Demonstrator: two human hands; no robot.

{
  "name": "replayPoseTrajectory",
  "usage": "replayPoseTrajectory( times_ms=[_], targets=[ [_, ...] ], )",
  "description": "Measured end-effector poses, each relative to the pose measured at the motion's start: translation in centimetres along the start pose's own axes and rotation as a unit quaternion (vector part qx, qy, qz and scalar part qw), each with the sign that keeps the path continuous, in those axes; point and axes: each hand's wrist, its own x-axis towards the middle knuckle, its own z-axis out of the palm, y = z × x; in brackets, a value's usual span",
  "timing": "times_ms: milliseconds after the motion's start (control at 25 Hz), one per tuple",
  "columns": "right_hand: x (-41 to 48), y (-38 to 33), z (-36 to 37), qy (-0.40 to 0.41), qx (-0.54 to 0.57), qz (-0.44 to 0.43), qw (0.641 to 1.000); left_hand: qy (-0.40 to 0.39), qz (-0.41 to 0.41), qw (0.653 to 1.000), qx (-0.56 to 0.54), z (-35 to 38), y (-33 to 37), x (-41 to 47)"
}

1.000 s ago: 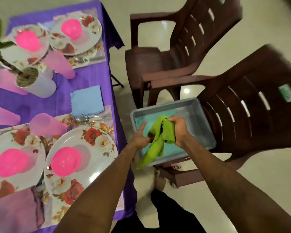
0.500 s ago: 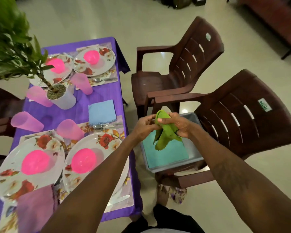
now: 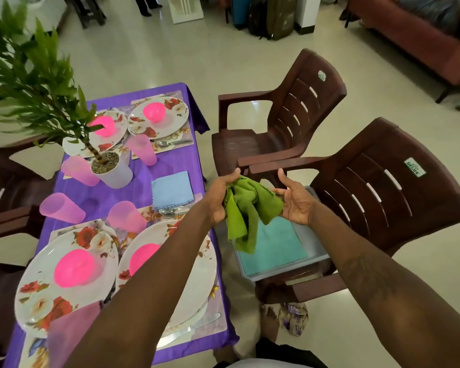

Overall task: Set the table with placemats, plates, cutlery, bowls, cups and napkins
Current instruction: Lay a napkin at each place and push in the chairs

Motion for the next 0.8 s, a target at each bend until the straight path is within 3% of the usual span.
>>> replayPoseTrajectory(
  times_ms=[120,240,400,480,560,800],
  targets=[
    [0.2,2.7,-0.2,0.014,0.017,0.026,0.999,-0.02,0.006,1.0,-0.016,0.2,1.1,-0.4],
    [0.0,4.9,0.8,-0.033,0.094,0.039,0.994,-0.005,0.023,0.999,-0.047,0.4,1.5,-0.4],
    [-0.4,4.6,2.8,-0.137,0.249,-0.007,0.959,0.061,0.031,0.997,-0.047,-1.4,1.1,1.0],
    [0.0,3.6,2.4,-0.123,0.287,-0.039,0.949,0.078,0.008,0.997,-0.019,-2.6,0.7,1.1],
    [0.7,3.0,1.4,-0.078,0.276,-0.054,0.957,0.092,-0.014,0.996,-0.016,-3.3,0.5,0.8],
    [1.6,2.8,1.5,-0.029,0.085,-0.053,0.995,0.084,-0.03,0.996,0.001,-2.9,0.1,0.9]
  ],
)
